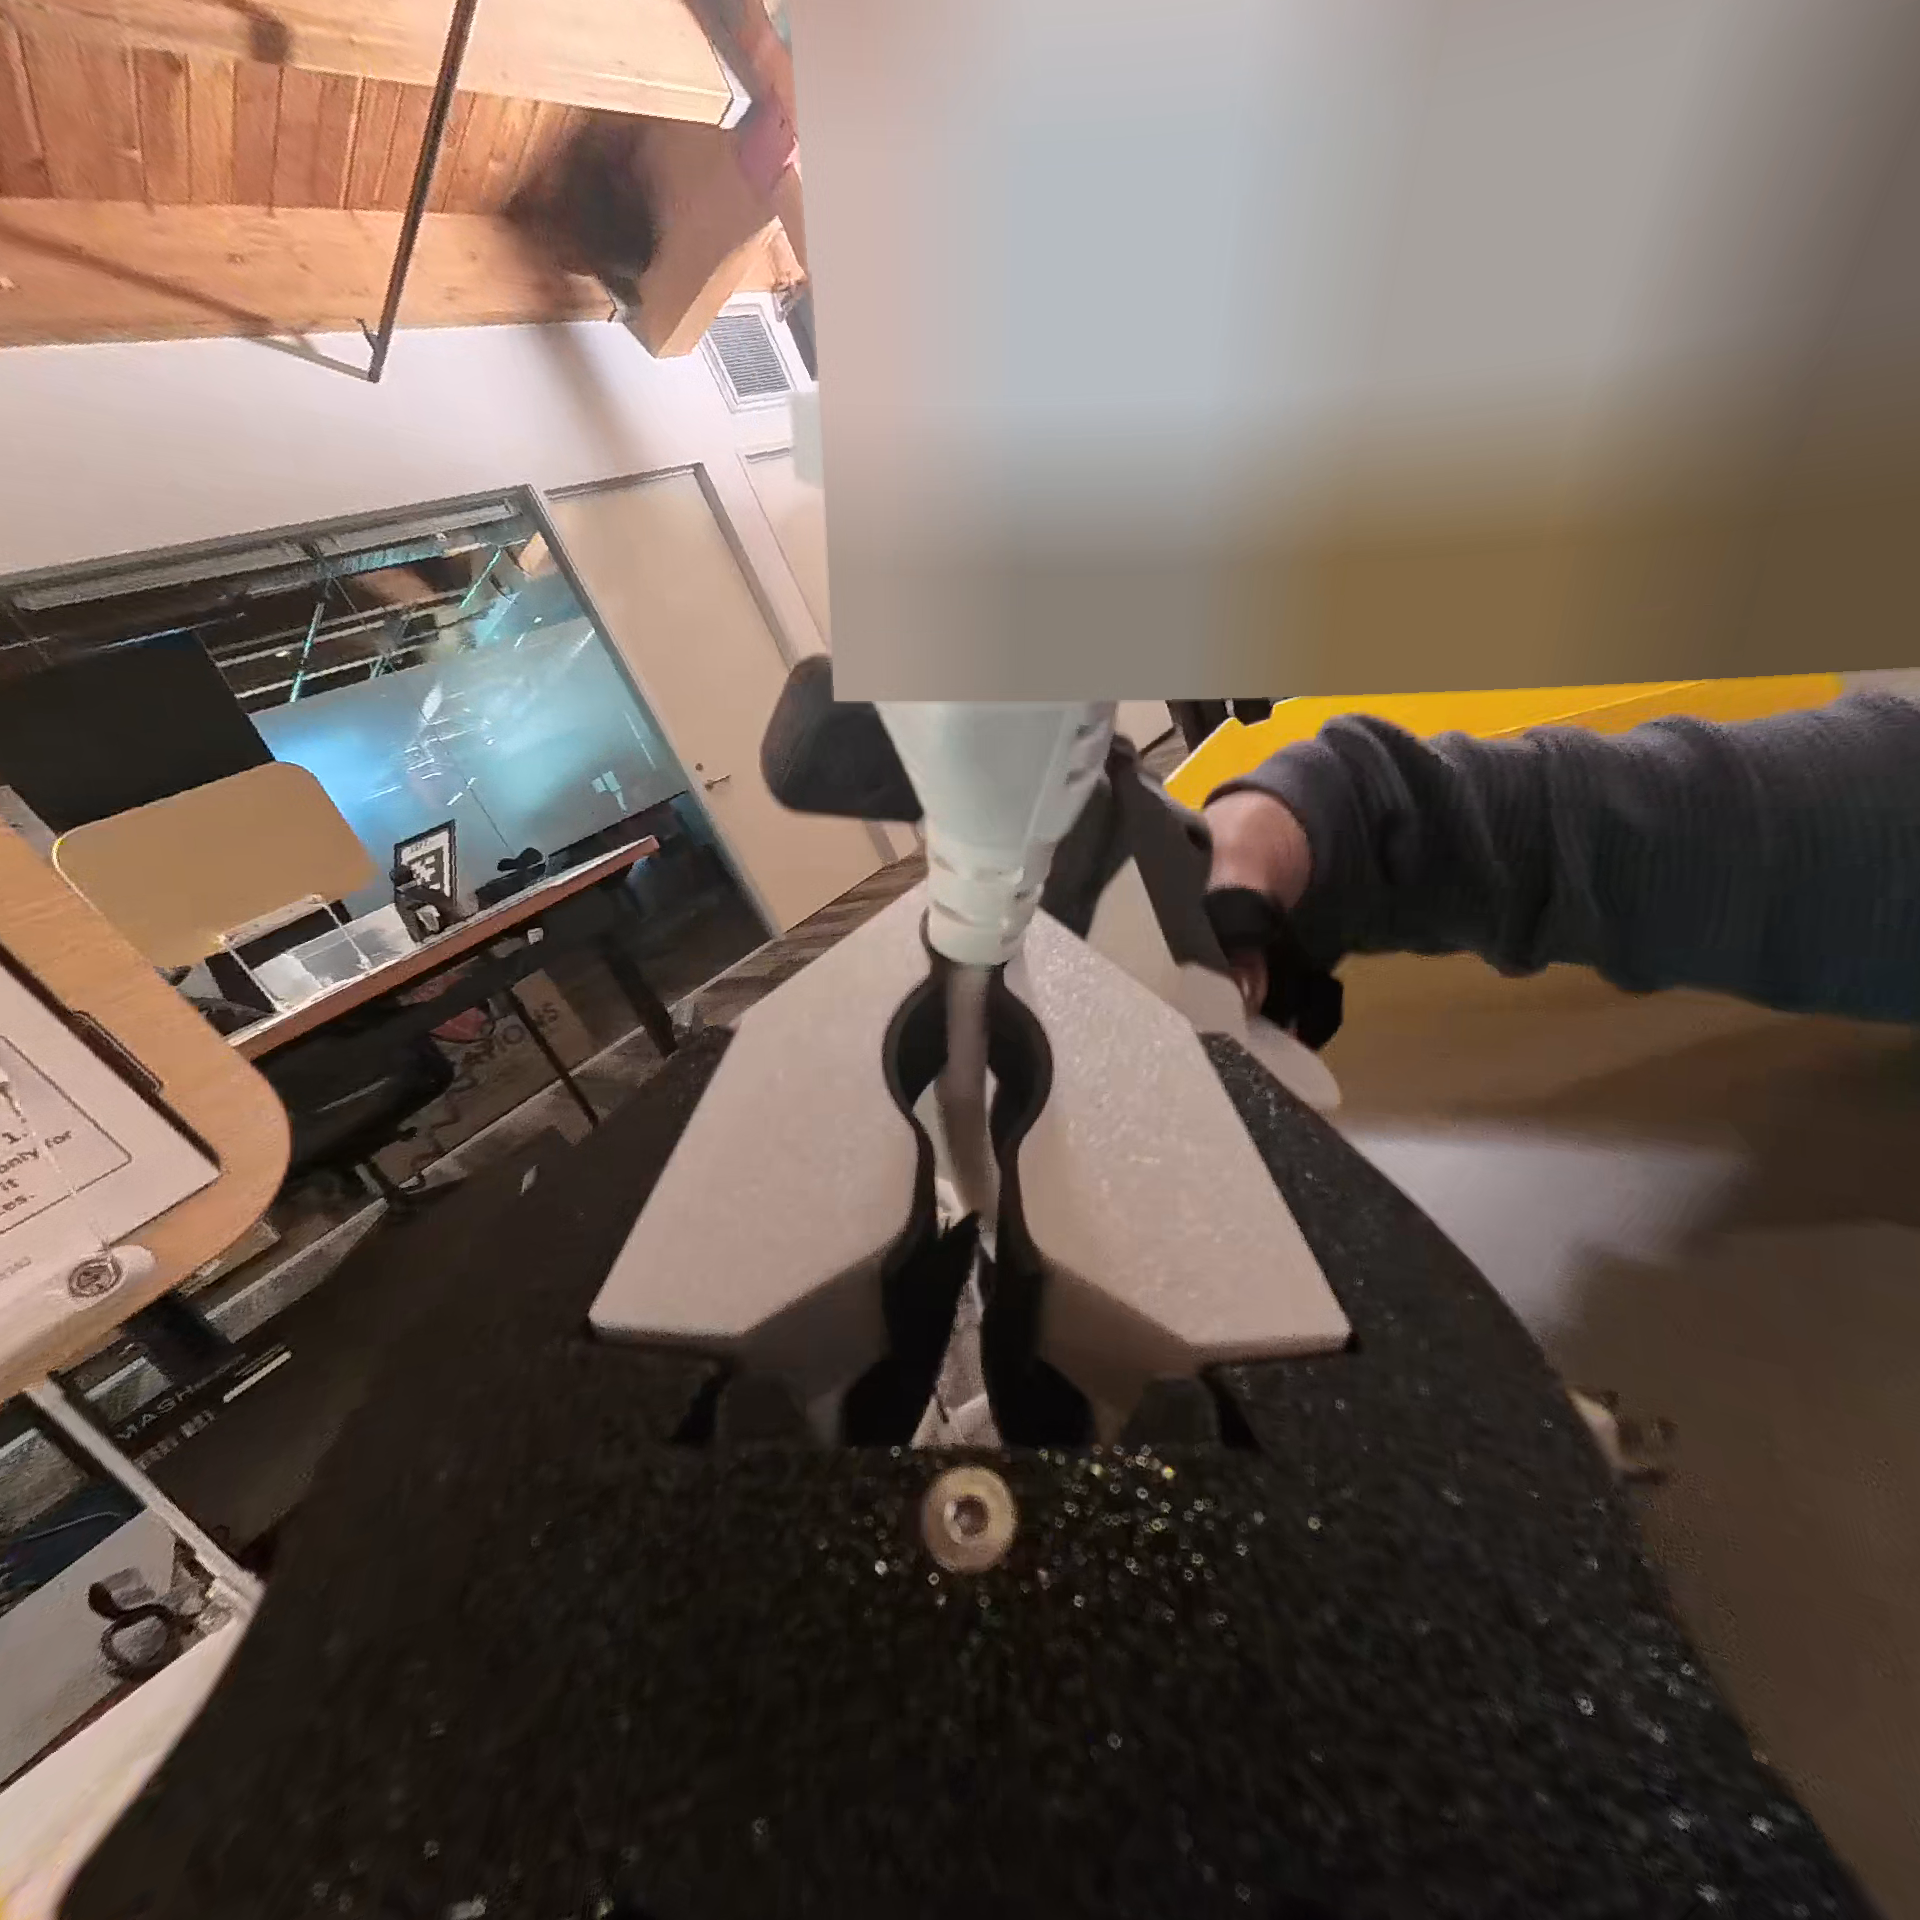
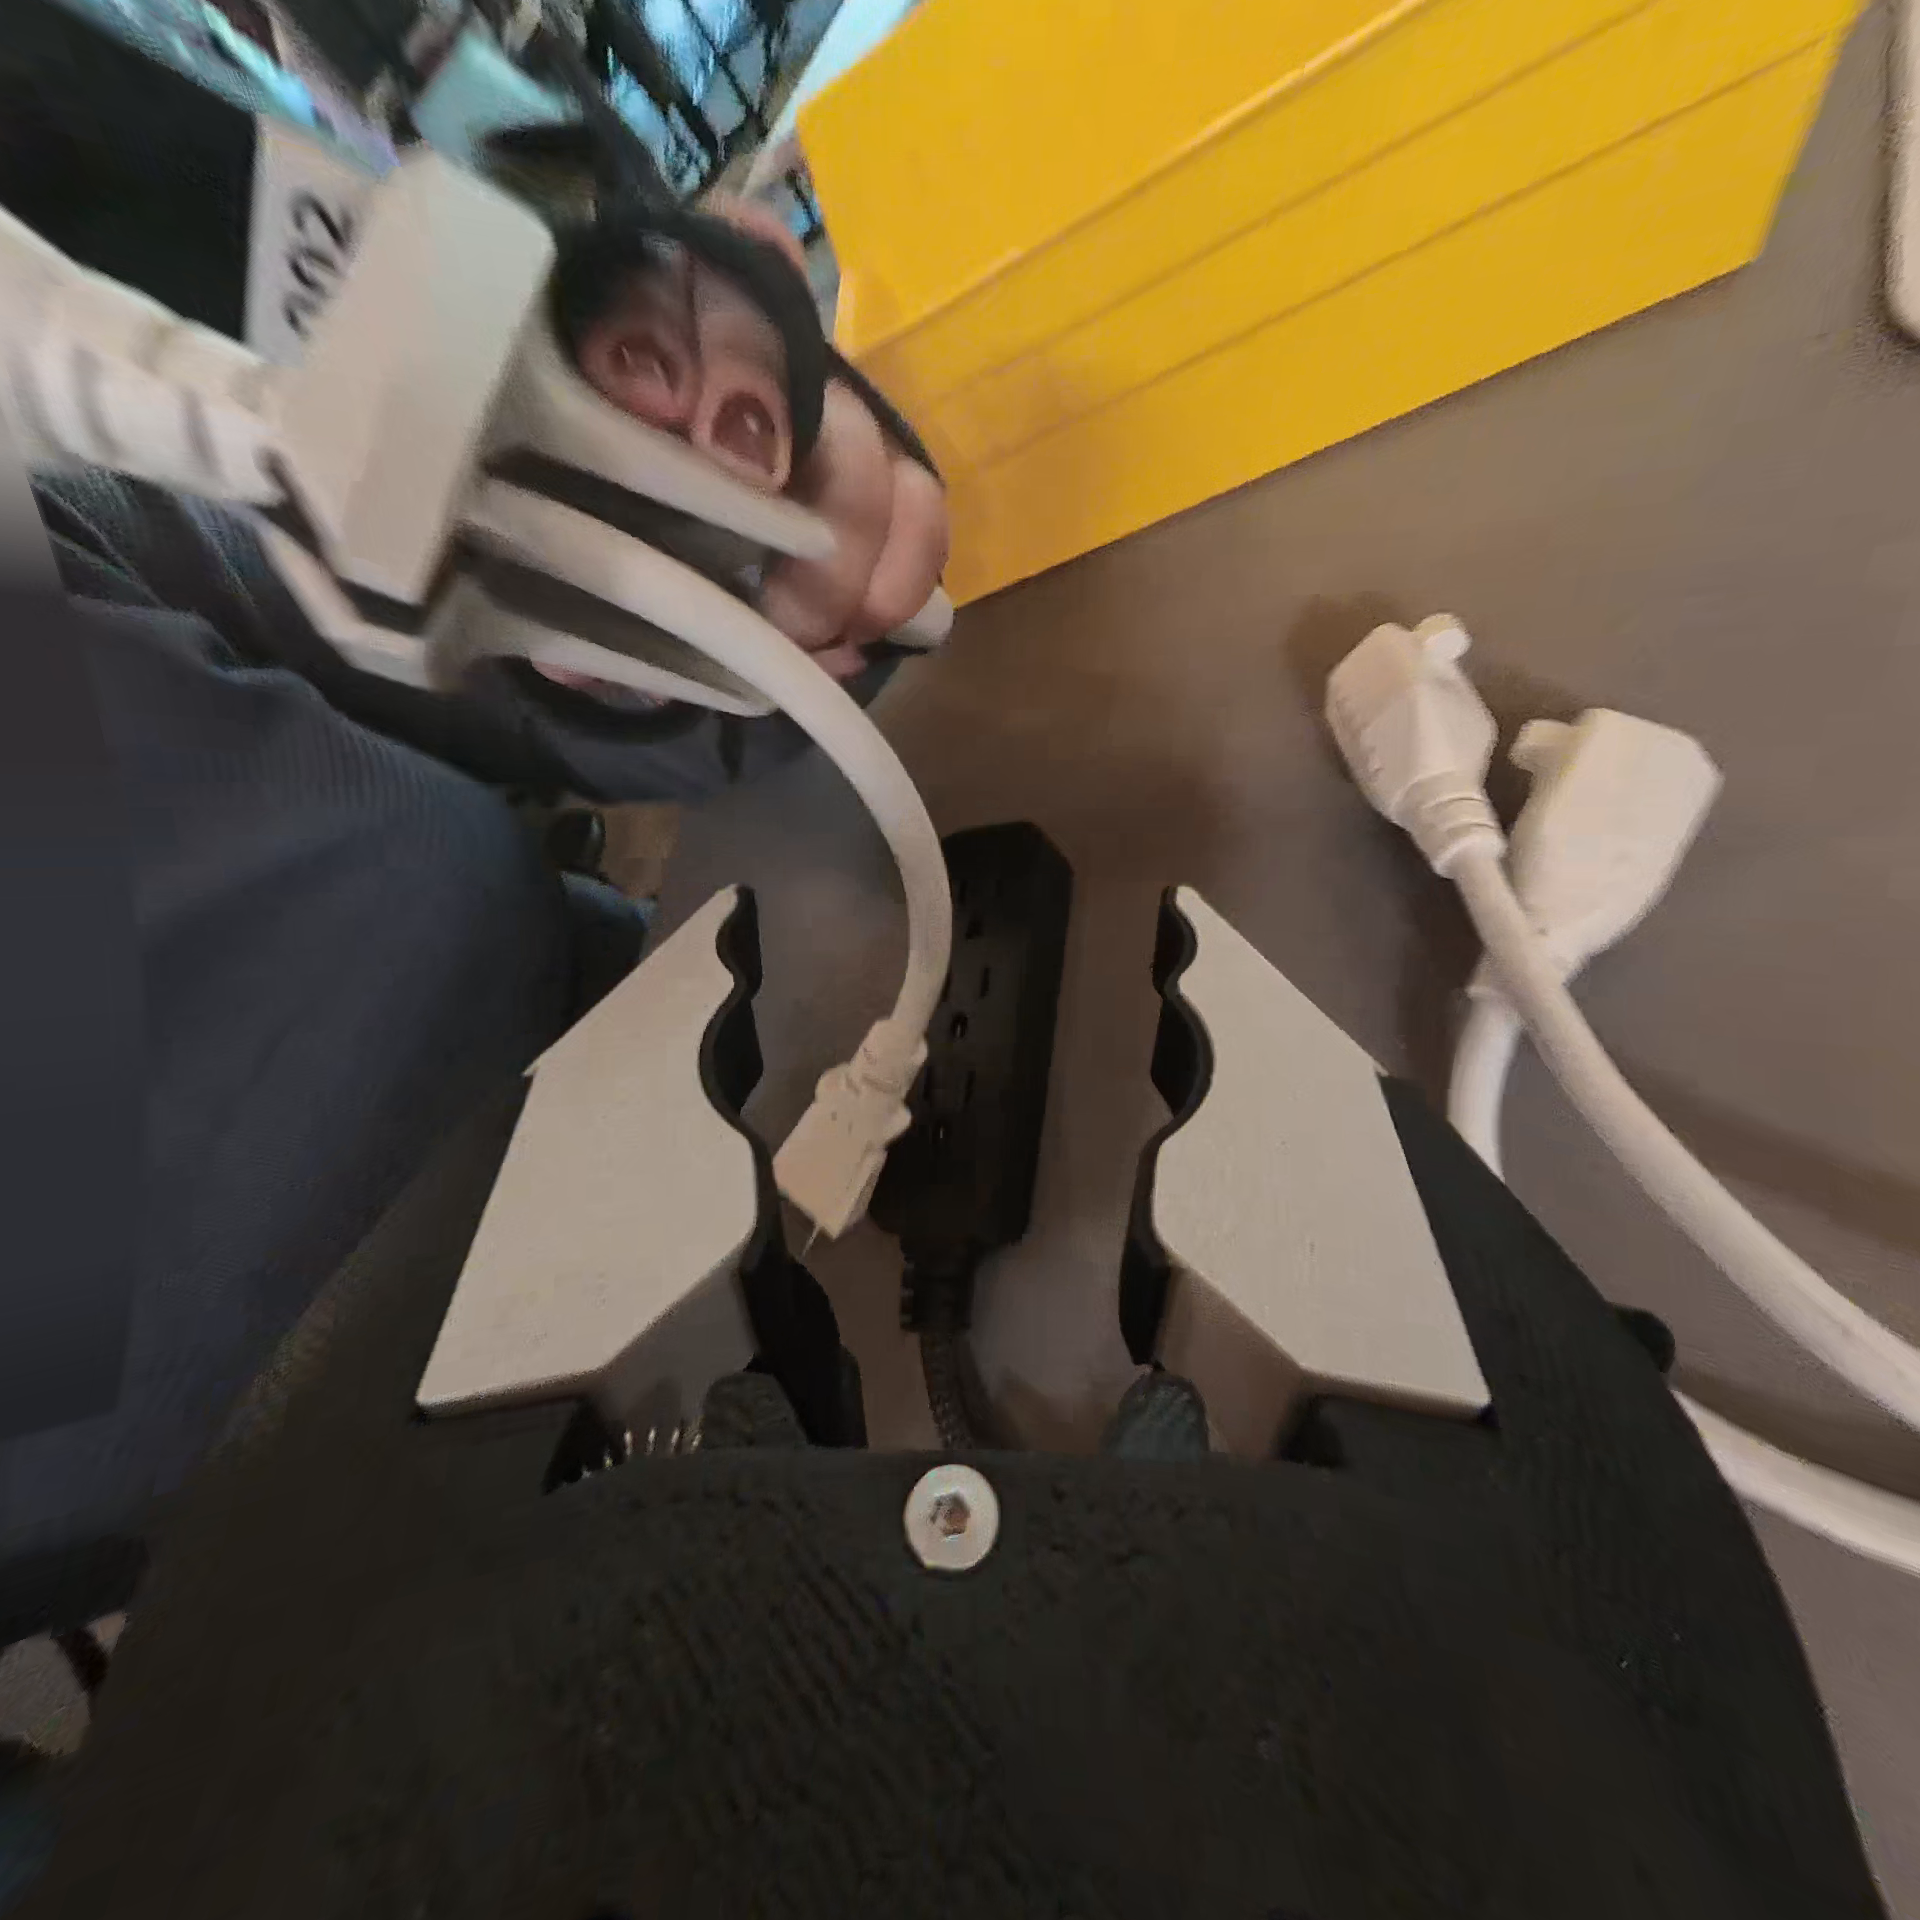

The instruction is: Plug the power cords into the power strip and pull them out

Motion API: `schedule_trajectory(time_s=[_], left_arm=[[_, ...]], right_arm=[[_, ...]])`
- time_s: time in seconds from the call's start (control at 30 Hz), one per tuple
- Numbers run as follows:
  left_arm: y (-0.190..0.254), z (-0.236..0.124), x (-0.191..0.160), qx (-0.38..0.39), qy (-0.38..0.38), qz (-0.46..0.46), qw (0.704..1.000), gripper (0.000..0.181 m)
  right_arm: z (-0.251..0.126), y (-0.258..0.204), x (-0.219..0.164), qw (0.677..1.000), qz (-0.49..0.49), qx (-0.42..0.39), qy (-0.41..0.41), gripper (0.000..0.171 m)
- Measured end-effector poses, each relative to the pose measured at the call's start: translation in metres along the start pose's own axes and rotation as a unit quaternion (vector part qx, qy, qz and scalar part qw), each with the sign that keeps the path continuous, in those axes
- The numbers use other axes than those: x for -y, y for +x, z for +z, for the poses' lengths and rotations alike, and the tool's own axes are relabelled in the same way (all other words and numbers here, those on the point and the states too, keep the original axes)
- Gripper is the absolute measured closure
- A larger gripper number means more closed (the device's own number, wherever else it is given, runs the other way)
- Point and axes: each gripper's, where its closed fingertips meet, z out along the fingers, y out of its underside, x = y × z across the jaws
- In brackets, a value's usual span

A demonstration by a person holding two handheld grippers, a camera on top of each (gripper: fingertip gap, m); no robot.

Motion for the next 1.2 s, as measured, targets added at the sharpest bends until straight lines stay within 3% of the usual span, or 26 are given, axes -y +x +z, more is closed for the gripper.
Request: schedule_trajectory(time_s=[0.1,0.2,0.23,0.37,0.4,0.47,0.57,0.77,0.9,1.1,1.2], left_arm=[[0.003,0.0,0.003,0.001,-0.001,0.015,1.0,0.181],[0.005,0.0,0.007,0.006,-0.003,0.031,1.0,0.181],[0.005,0.0,0.008,0.009,-0.007,0.03,0.999,0.181],[-0.001,0.005,-0.001,0.047,-0.089,-0.01,0.995,0.181],[-0.004,0.005,-0.003,0.059,-0.107,-0.028,0.992,0.174],[-0.001,0.006,0.0,0.053,-0.108,-0.055,0.991,0.141],[-0.004,0.005,0.002,0.04,-0.092,-0.096,0.99,0.113],[-0.001,0.009,-0.041,0.001,-0.164,-0.188,0.968,0.087],[0.013,0.014,-0.06,-0.03,-0.19,-0.224,0.955,0.093],[0.011,0.012,-0.049,-0.036,-0.162,-0.215,0.962,0.13],[0.002,0.008,-0.038,-0.021,-0.13,-0.202,0.97,0.125]], right_arm=[[0.025,-0.004,-0.012,0.999,-0.018,0.007,-0.045,0.106],[0.039,-0.01,-0.017,0.996,-0.052,0.021,-0.063,0.161],[0.041,-0.011,-0.014,0.996,-0.066,0.021,-0.056,0.17],[0.038,0.0,-0.005,0.994,-0.098,-0.022,-0.037,0.17],[0.034,0.0,0.001,0.995,-0.099,-0.021,-0.016,0.17],[0.021,0.001,0.017,0.993,-0.109,-0.031,0.036,0.17],[-0.001,0.008,0.036,0.983,-0.139,-0.081,0.09,0.17],[-0.049,-0.014,0.085,0.944,-0.173,-0.08,0.269,0.171],[-0.067,-0.031,0.099,0.922,-0.191,-0.069,0.33,0.171],[-0.076,-0.046,0.104,0.905,-0.247,-0.102,0.332,0.17],[-0.077,-0.048,0.103,0.901,-0.271,-0.129,0.313,0.17]])
